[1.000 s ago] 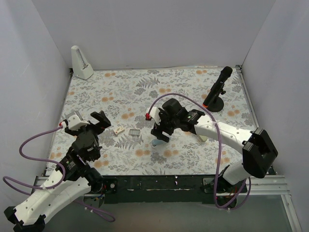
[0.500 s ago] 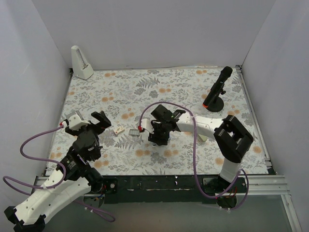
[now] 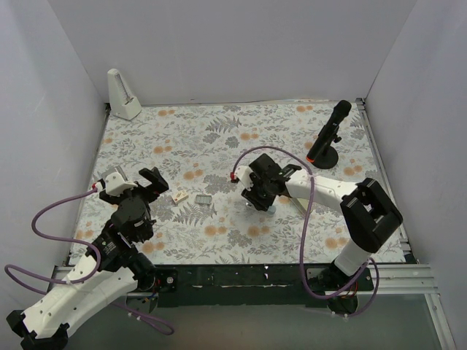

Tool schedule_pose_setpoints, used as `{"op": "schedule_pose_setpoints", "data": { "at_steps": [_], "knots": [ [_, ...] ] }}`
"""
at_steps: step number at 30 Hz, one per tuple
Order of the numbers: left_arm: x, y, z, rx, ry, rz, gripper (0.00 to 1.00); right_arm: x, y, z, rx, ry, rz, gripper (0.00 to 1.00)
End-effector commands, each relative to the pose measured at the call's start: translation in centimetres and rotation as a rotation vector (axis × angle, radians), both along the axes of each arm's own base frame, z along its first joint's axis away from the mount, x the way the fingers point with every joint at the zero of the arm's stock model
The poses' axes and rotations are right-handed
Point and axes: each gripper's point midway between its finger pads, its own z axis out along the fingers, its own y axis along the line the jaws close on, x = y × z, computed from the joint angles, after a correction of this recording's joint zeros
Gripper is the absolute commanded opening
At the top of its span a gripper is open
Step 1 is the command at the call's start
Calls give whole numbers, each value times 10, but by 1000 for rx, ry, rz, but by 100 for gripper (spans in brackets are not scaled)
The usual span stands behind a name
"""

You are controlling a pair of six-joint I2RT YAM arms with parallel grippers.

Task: Load the staples into the stapler

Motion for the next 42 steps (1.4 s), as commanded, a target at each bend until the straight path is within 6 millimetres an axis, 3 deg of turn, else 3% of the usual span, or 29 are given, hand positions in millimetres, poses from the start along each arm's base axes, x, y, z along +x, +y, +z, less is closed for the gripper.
{"op": "schedule_pose_setpoints", "data": {
  "at_steps": [1, 7, 10, 14, 18, 20, 23, 25, 26, 28, 29, 33, 40, 42],
  "knots": [
    [0, 5, -4, 15, 9, 35, 98, 1, -54, -8, -83, 17, -307, 37],
    [-1, 9, -3, 6, 1, 49, 98, 2, -87, -10, -63, 39, -538, 38],
    [-3, 11, 0, -7, -10, 52, 98, 7, -89, -6, -27, 15, -571, 48],
    [-7, 15, 8, -43, -41, 63, 98, 19, -79, 23, 79, -56, -586, 68],
    [-12, 21, 20, -72, -72, 74, 98, 34, -70, 70, 213, -138, -612, 77],
    [-14, 25, 28, -97, -94, 78, 98, 41, -75, 99, 277, -205, -649, 79],
    [-22, 32, 49, -141, -142, 81, 98, 52, -92, 143, 362, -345, -726, 81],
    [-29, 37, 63, -160, -174, 66, 98, 55, -108, 162, 388, -442, -784, 83],
    [-31, 40, 67, -161, -183, 64, 98, 54, -116, 188, 461, -521, -804, 85],
    [-38, 45, 79, -168, -209, 49, 98, 52, -138, 203, 483, -627, -872, 89],
    [-43, 46, 85, -183, -232, 23, 98, 47, -148, 228, 559, -704, -896, 91],
    [-59, 52, 105, -220, -308, -44, 98, 31, -196, 266, 617, -921, -1021, 92],
    [-78, 64, 124, -247, -387, -87, 98, -7, -248, 304, 817, -1165, -1141, 93],
    [-79, 64, 123, -239, -402, -93, 98, -11, -253, 301, 833, -1200, -1144, 94]
  ]
}}
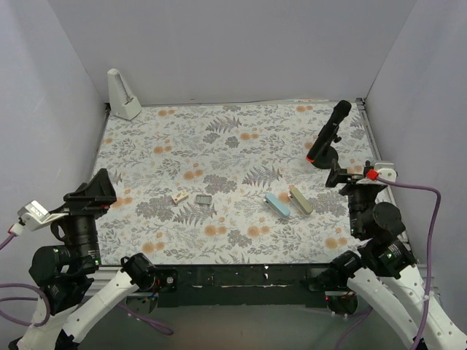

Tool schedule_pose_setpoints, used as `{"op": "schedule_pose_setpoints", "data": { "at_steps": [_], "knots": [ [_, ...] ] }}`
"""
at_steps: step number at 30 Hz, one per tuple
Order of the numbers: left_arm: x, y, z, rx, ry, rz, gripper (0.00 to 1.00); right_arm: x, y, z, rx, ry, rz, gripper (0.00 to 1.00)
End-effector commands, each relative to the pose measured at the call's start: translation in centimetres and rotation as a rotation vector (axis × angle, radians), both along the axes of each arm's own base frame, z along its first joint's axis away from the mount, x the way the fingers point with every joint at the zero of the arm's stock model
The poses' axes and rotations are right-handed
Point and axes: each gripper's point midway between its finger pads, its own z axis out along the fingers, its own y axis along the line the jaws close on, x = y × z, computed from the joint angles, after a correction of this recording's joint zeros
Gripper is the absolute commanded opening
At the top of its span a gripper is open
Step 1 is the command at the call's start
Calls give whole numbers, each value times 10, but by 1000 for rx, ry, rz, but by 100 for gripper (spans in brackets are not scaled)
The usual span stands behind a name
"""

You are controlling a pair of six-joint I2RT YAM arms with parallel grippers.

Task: Load the staples into the stapler

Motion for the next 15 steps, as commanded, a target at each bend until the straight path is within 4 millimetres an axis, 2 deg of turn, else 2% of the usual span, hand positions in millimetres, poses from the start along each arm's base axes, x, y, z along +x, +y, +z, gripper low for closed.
{"op": "schedule_pose_setpoints", "data": {
  "at_steps": [1, 6, 15],
  "knots": [
    [-3, -2, 1, 44, -25, -22, 98, -18, -32, 32, 93, -198, -113, 95],
    [0, -4, -5, 38, -35, -15, 98, -23, -37, 29, 106, -236, -123, 96],
    [5, -7, -4, 46, -54, -3, 98, -22, -37, 23, 106, -240, -127, 96]
  ]
}}
